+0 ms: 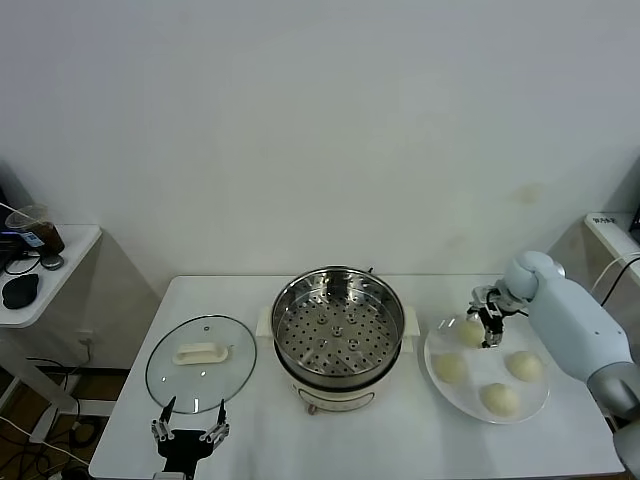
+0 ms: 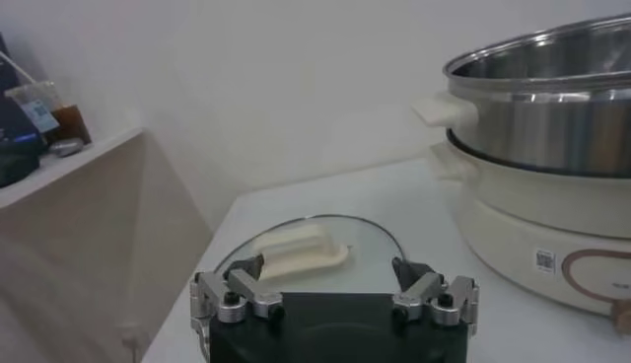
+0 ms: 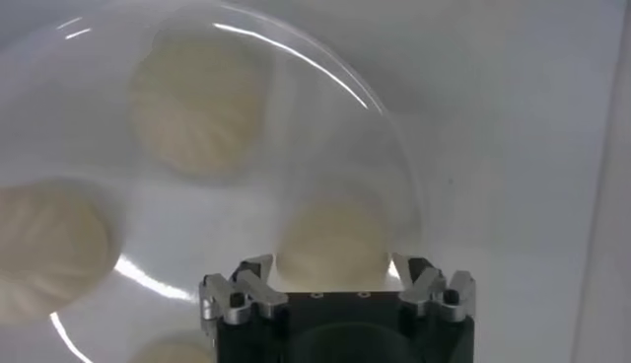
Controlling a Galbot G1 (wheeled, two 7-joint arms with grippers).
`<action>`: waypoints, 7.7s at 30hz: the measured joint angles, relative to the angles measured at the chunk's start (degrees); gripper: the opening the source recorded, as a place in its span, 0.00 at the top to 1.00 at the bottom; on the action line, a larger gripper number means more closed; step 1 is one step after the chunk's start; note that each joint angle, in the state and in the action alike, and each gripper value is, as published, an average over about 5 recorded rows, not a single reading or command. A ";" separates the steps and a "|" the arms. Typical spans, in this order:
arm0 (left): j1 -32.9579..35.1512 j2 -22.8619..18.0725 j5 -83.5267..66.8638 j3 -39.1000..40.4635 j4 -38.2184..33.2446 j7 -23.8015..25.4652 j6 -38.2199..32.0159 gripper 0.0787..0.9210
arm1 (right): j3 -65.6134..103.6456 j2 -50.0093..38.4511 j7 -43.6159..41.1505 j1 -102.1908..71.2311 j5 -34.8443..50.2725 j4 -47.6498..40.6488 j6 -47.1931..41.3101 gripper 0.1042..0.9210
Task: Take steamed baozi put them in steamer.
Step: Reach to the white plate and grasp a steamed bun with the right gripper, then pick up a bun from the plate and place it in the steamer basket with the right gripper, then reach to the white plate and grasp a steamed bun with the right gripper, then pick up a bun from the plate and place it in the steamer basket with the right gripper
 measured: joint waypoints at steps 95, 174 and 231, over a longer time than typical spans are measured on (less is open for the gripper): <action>-3.60 -1.22 -0.62 1.01 1.04 -1.37 0.14 0.12 | -27.62 27.11 -6.92 24.76 11.62 -0.27 38.24 0.17; -3.35 0.38 -2.71 0.17 2.94 -0.22 1.95 0.12 | -8.45 -10.86 -3.64 -7.18 15.65 29.19 -27.47 0.12; -6.11 0.59 -2.97 1.03 2.25 -0.30 1.95 0.12 | -31.40 -11.20 -7.12 27.16 35.16 34.77 -35.13 0.63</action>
